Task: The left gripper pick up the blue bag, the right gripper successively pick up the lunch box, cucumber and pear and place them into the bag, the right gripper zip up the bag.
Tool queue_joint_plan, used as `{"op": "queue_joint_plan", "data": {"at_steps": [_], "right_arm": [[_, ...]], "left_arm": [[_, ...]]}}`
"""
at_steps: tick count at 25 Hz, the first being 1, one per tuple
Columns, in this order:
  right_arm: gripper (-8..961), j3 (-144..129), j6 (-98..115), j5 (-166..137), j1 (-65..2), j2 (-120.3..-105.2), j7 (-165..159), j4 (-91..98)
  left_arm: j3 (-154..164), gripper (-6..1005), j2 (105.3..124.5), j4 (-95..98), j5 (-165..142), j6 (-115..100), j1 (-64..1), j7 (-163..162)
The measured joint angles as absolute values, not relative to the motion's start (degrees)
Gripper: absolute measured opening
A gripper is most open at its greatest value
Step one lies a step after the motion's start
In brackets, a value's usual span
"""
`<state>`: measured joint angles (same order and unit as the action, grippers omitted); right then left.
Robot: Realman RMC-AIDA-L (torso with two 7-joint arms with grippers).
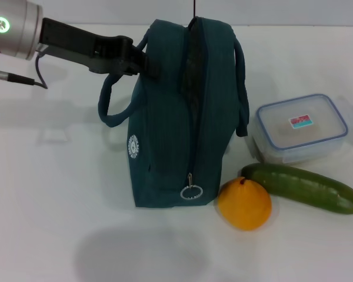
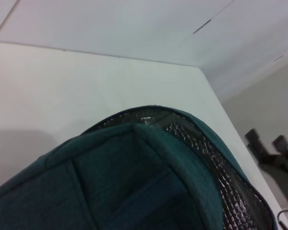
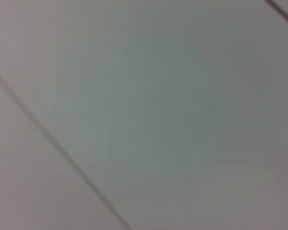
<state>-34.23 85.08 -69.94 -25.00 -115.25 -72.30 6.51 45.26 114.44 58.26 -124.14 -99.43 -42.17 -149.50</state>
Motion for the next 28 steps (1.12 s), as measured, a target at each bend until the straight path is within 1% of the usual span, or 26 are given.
{"op": "queue_joint_plan", "data": {"at_steps": [11, 22, 28], "right_arm": [[642, -34.08, 77.01, -63.47, -25.54, -115.90, -72.57, -2.66], [631, -34.22, 72.93, -63.97, -28.11, -116.17, -78.25, -8.21], [625, -34.13, 72.43, -64.07, -28.27, -116.19, -81.01, -9.81]], "left_arm": [[45.27, 51, 115.12, 58.27, -121.68, -97.75, -42.01, -147.41], [45.51, 50, 115.08, 58.13, -121.69, -97.11, -42.00, -145.66], [45.41, 50, 114.81, 57.24, -121.69, -97.11, -41.95, -144.53]]}}
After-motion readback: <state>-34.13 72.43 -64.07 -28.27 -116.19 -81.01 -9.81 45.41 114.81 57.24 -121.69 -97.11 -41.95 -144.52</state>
